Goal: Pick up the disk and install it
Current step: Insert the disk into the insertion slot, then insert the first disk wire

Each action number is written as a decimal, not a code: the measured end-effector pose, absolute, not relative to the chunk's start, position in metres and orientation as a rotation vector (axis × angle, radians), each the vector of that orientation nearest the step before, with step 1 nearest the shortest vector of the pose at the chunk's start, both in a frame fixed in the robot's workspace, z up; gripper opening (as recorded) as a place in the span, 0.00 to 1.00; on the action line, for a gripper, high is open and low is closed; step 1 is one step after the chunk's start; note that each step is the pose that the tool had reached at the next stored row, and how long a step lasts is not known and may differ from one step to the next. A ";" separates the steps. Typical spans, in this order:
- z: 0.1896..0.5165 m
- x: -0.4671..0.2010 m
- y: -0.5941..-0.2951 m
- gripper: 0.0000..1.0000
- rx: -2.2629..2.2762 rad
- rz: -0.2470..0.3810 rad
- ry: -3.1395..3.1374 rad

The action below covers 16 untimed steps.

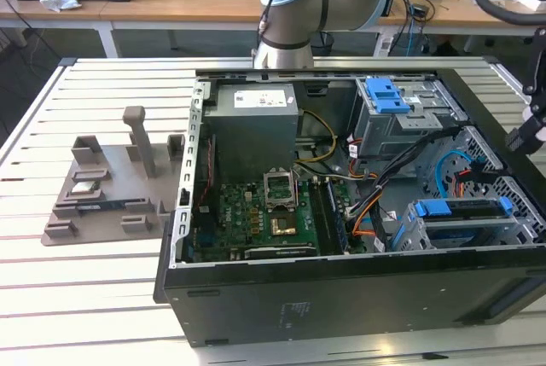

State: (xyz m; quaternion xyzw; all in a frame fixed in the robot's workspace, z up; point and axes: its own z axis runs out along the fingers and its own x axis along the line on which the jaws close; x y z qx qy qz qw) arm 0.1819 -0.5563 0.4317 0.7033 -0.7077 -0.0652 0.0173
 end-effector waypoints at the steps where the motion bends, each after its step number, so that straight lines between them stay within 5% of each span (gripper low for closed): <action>1: 0.435 0.182 -0.556 0.11 2.185 -0.202 -2.199; 16: 0.459 0.182 -0.556 0.11 2.185 -0.202 -2.199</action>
